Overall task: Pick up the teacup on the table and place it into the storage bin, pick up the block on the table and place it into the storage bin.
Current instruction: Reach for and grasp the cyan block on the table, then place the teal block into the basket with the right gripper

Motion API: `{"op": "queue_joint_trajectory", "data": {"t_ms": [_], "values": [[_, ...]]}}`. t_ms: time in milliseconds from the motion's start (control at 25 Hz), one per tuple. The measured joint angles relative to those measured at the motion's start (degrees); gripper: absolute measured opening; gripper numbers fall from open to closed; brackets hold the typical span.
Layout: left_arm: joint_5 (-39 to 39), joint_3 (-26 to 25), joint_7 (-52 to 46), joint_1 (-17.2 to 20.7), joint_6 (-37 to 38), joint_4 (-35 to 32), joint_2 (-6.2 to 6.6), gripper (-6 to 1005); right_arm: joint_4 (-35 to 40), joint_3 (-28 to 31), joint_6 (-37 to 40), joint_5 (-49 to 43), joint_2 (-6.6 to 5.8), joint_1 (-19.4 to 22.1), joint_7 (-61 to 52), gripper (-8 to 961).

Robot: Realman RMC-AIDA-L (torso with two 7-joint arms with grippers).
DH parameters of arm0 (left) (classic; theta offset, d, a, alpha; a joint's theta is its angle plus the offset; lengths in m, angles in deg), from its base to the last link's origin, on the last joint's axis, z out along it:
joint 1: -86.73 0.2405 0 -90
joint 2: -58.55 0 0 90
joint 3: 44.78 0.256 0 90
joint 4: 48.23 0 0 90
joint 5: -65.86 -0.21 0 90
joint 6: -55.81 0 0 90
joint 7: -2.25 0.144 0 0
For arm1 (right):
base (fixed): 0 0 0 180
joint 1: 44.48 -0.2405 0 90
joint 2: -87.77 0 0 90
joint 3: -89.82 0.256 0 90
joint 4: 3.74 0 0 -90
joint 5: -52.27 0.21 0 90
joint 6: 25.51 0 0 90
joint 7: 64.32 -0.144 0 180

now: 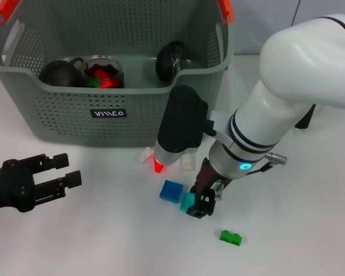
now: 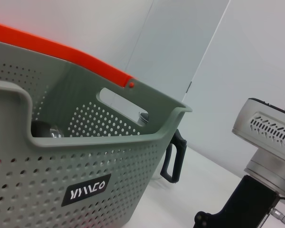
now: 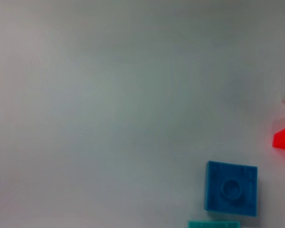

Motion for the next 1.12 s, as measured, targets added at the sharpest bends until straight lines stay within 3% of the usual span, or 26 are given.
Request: {"op": "queue_joint_trajectory", "data": {"t_ms": [240, 360, 720, 960, 1120], "values": [[0.0, 0.0, 0.0, 0.0, 0.0, 0.0, 0.0, 640, 2.7, 2.7, 2.2, 0.0, -0.59, 0.8, 0.0, 421], [0.0, -0.1, -0.1, 0.0, 0.0, 0.0, 0.0, 640, 7.1, 9.0, 5.9, -0.6, -1.08, 3.0, 1.0, 421], [0.0, -2.2, -0.2, -0.1, 0.0, 0.0, 0.05, 640, 21.2, 37.8, 24.4, 2.7, -1.28, 14.2, 13.0, 420], [0.0, -2.4, -0.6, -0.6, 0.0, 0.0, 0.21, 640, 20.4, 55.7, 41.6, 14.6, -2.57, 16.1, 25.2, 419], [0.0, -2.4, -0.9, -0.8, -0.1, 0.0, 0.27, 640, 20.1, 65.0, 46.3, 24.3, -3.14, 17.5, 29.9, 420]]}}
